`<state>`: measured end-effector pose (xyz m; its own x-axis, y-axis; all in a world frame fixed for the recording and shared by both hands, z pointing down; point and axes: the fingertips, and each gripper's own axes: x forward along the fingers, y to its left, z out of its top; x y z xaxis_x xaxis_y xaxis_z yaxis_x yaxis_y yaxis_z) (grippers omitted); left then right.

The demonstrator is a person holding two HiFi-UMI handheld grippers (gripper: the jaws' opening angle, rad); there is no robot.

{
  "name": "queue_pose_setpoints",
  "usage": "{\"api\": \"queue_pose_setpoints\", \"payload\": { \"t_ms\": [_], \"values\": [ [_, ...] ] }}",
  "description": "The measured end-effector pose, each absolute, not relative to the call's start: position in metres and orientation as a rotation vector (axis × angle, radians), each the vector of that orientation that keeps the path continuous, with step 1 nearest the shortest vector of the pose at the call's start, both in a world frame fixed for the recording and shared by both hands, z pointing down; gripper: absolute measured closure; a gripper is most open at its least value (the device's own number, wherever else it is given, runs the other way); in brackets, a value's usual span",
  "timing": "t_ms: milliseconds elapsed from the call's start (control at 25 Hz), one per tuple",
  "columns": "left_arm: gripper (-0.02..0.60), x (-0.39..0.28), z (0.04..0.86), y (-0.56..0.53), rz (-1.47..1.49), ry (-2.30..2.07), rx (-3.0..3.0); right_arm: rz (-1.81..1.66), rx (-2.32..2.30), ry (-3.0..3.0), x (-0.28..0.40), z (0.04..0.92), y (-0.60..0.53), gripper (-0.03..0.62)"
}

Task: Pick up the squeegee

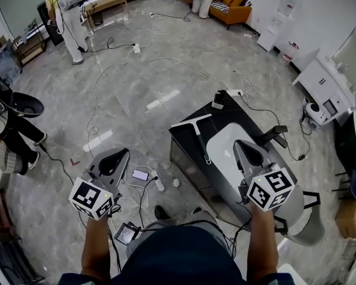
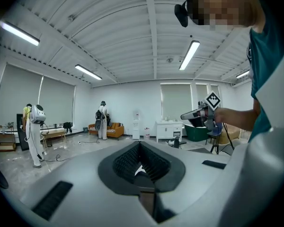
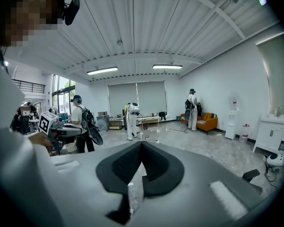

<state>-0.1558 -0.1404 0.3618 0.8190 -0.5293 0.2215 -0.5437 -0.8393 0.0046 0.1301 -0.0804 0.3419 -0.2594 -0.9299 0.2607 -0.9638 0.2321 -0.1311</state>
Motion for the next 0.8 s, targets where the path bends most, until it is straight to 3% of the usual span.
{"api": "queue_pose_setpoints", "payload": {
  "t_ms": [800],
  "values": [
    [0.575,-0.149,0.417,-0.194,0.451,-1.044,2.733,0.573,1.551,-2.379,0.149,0.451,-0.209,0.583]
  ]
}}
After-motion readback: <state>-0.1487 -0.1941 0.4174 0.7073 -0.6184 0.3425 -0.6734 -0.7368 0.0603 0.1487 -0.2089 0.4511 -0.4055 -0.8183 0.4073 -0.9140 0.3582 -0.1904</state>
